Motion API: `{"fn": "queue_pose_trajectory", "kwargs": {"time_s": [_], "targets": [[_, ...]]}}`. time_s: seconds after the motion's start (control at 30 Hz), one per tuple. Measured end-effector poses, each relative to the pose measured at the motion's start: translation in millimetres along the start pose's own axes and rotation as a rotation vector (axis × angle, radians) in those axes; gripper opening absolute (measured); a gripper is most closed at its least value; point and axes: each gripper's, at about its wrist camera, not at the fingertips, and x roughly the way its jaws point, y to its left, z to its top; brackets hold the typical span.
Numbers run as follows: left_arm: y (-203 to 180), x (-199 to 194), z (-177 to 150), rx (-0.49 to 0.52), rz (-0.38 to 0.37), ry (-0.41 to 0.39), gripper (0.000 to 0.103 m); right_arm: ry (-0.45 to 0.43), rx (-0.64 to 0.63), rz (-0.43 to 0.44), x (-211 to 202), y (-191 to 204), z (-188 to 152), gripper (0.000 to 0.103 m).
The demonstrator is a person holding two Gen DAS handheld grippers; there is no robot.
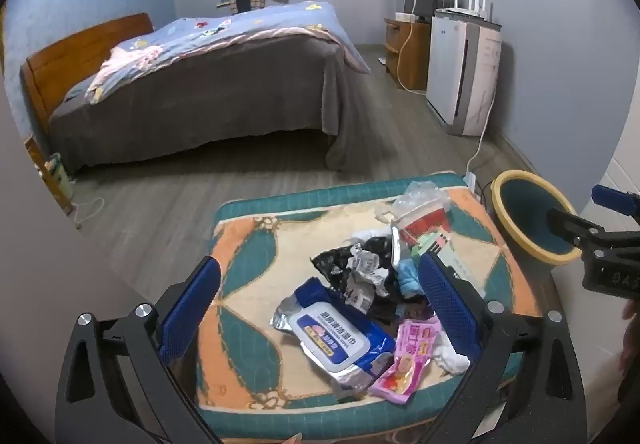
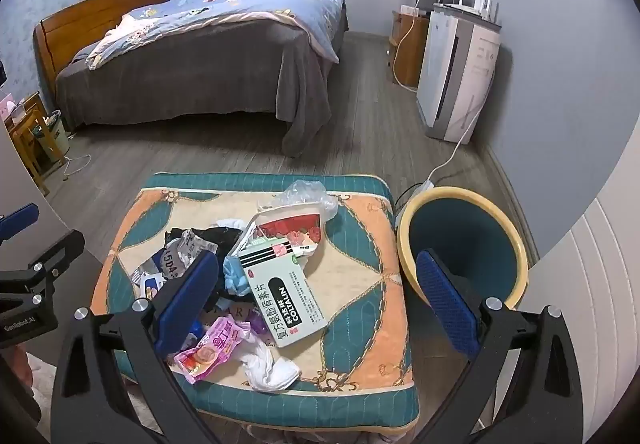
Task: Collect trash
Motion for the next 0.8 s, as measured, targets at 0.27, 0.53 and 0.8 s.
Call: {"fn": "queue_pose_trajectory", "kwargs": {"time_s": [0.27,0.53,0.8], "targets": [[3,2,-2,-0.014,-0.009,-0.009,0.098,0.004,-0.006,-0.008,-1,7,-3,0.097],[6,-3,6,-0.032,-0.007,-0.004,0.098,0.016,-0.003,-0.006,5,6,2,0.097],[8,-4,7,-0.034,-0.007,-0.006,0.098,0.008,0.005,0.009,1,1,0,0.097]]}}
